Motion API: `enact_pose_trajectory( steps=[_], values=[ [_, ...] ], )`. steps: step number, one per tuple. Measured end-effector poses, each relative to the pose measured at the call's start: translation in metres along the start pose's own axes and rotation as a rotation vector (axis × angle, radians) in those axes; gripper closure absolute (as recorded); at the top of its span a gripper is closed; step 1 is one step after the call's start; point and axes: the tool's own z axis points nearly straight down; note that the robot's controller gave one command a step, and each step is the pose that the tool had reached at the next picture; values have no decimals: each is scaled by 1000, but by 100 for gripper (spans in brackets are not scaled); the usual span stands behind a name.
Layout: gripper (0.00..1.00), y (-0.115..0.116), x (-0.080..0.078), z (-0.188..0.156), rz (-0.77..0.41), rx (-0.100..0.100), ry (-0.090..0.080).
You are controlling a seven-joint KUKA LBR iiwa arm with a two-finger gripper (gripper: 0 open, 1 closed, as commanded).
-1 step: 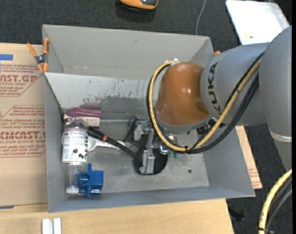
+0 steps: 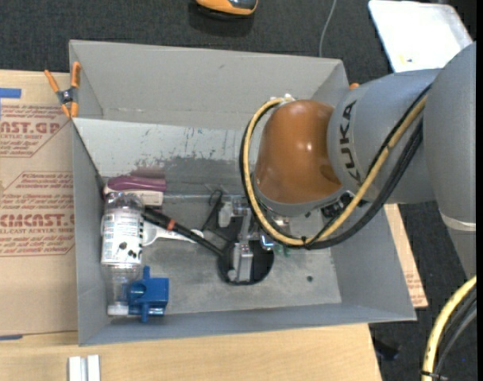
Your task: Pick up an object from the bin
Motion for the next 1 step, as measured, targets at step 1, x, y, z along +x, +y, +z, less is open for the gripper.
enact_pose_trajectory(
  steps=[1],
  values=[
    [0,-5,-3,9,46,-2,-4]
  ],
)
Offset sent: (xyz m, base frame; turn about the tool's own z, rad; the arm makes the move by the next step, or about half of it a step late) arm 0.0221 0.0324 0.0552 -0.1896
